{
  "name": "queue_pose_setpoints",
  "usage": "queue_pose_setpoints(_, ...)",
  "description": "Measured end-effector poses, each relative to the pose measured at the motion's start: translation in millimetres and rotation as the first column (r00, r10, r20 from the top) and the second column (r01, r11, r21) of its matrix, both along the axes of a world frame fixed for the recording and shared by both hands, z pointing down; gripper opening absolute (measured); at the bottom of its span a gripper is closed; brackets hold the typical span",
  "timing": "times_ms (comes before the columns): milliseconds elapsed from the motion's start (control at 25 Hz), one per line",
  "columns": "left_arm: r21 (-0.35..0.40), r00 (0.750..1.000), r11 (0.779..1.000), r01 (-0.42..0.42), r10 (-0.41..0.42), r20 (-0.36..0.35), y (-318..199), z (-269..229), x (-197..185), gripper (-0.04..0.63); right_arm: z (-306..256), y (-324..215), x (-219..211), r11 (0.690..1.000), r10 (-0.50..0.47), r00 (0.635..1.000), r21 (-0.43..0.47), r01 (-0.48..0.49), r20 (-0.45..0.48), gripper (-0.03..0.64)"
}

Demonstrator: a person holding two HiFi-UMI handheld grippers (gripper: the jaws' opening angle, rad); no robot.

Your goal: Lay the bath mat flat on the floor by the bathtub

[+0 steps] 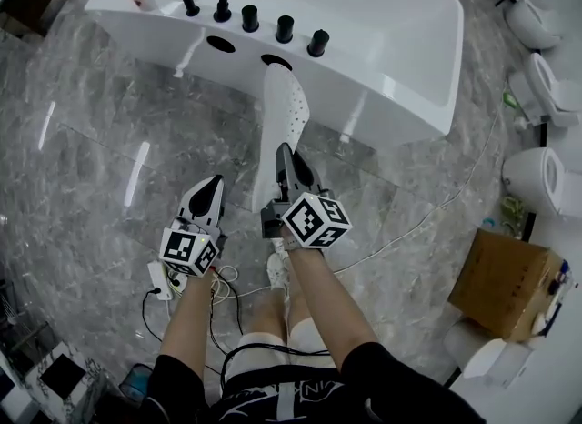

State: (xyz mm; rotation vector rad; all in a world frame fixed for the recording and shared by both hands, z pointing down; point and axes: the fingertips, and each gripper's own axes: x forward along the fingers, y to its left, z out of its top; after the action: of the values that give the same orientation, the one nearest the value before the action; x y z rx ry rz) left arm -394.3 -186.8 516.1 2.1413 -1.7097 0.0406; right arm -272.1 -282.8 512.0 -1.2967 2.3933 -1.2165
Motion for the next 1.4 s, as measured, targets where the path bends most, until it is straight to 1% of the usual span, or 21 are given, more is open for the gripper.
queue_pose_setpoints(120,0.009,1.000,1.000,-0.015,0.015,0.005,-10.0,12.8,3.0,0.014,31.9,-14.0,19.4,0.991,0.131,0.991,-0.018,-0.130,0.018,0.035)
queue_pose_setpoints(240,0.017,1.000,0.999,-0.029,0.029,0.002,-21.4,34.9,7.1,0.014,98.1,-26.0,42.0,0.968,0.241,0.971,-0.069,-0.241,-0.009,0.035)
queue_pose_setpoints(400,0.035,0.997,0.996,-0.081,0.080,0.020,-26.8,80.8,22.2,0.014,210.6,-31.8,77.9,0.941,0.303,0.947,-0.120,-0.315,-0.109,0.035)
queue_pose_setpoints(520,0.022,0.993,0.994,-0.110,0.109,0.039,-30.3,126.1,30.1,0.014,293.3,-30.9,115.2,0.904,0.363,0.918,-0.178,-0.389,-0.159,0.035)
queue_pose_setpoints(600,0.003,0.992,0.993,-0.120,0.120,0.039,-33.1,160.8,33.1,0.014,341.1,-32.0,139.7,0.883,0.389,0.899,-0.197,-0.426,-0.199,0.035)
queue_pose_setpoints(680,-0.021,0.991,0.992,-0.127,0.128,0.030,-30.6,188.1,37.4,0.014,376.0,-29.4,163.5,0.873,0.396,0.885,-0.200,-0.446,-0.245,0.035)
queue_pose_setpoints(800,-0.048,0.988,0.987,-0.152,0.153,0.016,-22.6,209.7,49.2,0.014,406.1,-23.2,203.5,0.850,0.419,0.858,-0.205,-0.486,-0.297,0.035)
queue_pose_setpoints(920,-0.053,0.983,0.982,-0.184,0.184,0.011,-20.6,217.7,63.9,0.014,420.6,-24.1,243.1,0.830,0.444,0.833,-0.199,-0.521,-0.330,0.035)
queue_pose_setpoints(1080,-0.044,0.975,0.975,-0.219,0.220,0.013,-28.9,221.3,83.1,0.014,428.9,-24.3,289.0,0.812,0.470,0.808,-0.184,-0.554,-0.355,0.035)
queue_pose_setpoints(1240,-0.036,0.973,0.973,-0.230,0.231,0.018,-39.3,225.0,98.0,0.014,442.9,-14.7,321.7,0.820,0.432,0.796,-0.183,-0.543,-0.425,0.035)
queue_pose_setpoints(1320,-0.036,0.972,0.972,-0.232,0.233,0.019,-42.6,230.1,104.0,0.014,457.2,-5.3,334.1,0.836,0.368,0.788,-0.195,-0.513,-0.493,0.035)
queue_pose_setpoints(1400,-0.038,0.972,0.971,-0.235,0.236,0.018,-44.3,238.1,109.1,0.014,476.4,4.2,341.5,0.862,0.272,0.778,-0.216,-0.459,-0.567,0.037)
